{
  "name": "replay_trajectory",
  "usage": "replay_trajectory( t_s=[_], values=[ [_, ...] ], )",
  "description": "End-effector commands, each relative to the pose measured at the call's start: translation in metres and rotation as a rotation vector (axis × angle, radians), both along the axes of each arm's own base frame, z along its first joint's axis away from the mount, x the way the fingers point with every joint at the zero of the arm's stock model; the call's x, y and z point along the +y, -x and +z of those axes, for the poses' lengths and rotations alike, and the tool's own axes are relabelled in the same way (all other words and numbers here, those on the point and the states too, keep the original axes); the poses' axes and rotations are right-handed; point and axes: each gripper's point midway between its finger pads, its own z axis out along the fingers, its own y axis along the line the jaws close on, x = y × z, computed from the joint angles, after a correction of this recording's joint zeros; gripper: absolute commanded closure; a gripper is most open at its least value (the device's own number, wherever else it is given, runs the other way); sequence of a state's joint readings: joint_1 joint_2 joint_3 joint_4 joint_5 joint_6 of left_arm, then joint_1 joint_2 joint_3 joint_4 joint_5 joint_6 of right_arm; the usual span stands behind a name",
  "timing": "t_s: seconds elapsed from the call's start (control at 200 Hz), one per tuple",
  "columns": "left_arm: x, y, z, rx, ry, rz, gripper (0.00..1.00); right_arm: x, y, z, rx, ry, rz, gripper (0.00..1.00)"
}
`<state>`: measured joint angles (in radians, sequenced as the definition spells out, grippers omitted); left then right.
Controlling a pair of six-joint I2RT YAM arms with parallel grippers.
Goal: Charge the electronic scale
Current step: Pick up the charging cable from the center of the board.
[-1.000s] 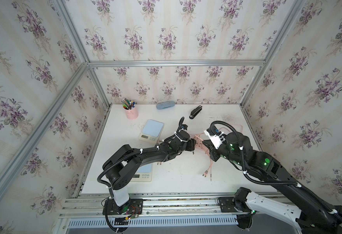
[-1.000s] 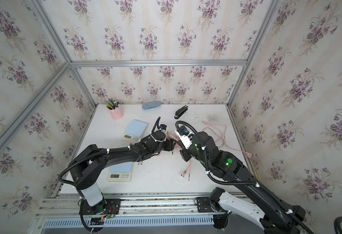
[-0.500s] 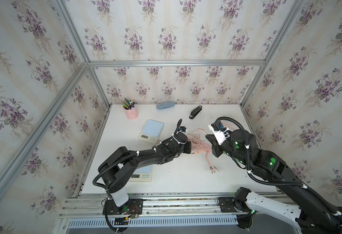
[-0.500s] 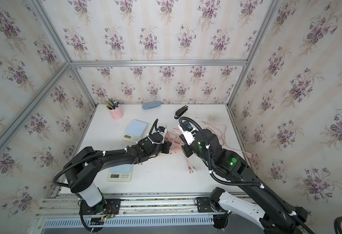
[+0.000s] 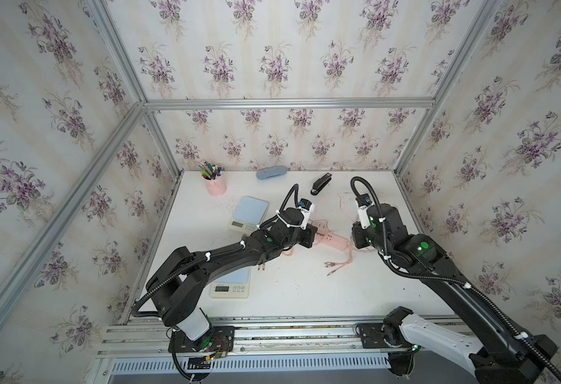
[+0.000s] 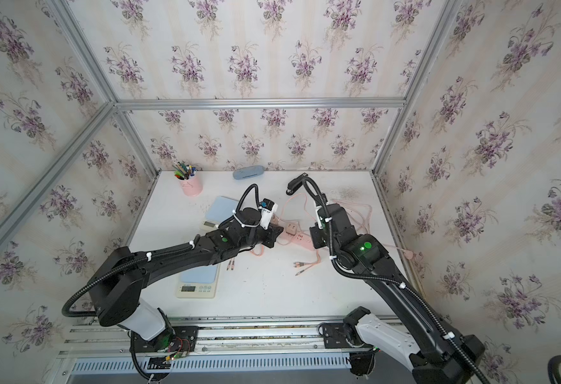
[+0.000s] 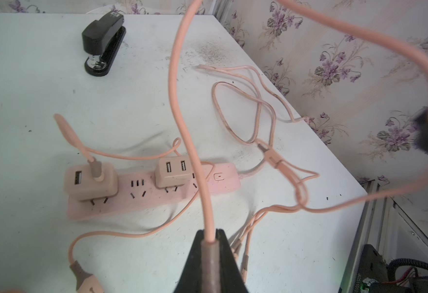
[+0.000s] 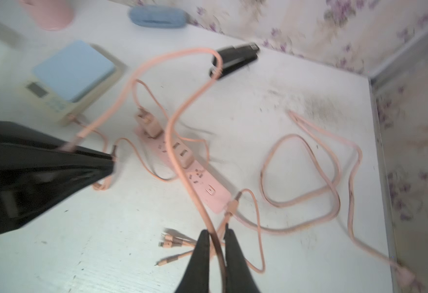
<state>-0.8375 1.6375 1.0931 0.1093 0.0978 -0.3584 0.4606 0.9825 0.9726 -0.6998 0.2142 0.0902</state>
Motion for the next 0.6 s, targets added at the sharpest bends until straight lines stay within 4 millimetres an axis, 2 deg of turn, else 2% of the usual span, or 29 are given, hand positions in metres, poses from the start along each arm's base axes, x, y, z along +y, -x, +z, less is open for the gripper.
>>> replay_trajectory(
  t_s=[0.0,0.05,0.17,0.32,0.425,0.51,0.595],
  values=[
    [-0.014,0.019,-0.006,0.038,-0.029,-0.170,1.00,0.003,0.001,-0.014,0.066,-0.091,-0.006,0.50],
    [-0.020,0.022,-0.007,0.054,-0.028,-0.209,1.00,0.006,0.001,-0.011,0.065,-0.114,0.008,0.42],
    [-0.029,0.027,-0.005,0.063,-0.015,-0.271,1.00,0.016,0.002,0.009,0.003,-0.205,0.035,0.35],
    [-0.033,0.030,0.001,0.046,-0.009,-0.319,0.99,0.038,0.008,0.048,-0.105,-0.399,0.103,0.35],
    [-0.032,0.031,0.007,0.032,0.000,-0.341,0.99,0.060,0.012,0.071,-0.130,-0.628,0.135,0.37],
    [-0.032,0.033,0.012,0.018,0.007,-0.360,0.99,0.078,0.014,0.078,-0.117,-0.785,0.184,0.38],
    [-0.031,0.037,0.016,0.006,0.015,-0.386,0.99,0.087,0.011,0.076,-0.105,-0.823,0.215,0.38]
  ],
)
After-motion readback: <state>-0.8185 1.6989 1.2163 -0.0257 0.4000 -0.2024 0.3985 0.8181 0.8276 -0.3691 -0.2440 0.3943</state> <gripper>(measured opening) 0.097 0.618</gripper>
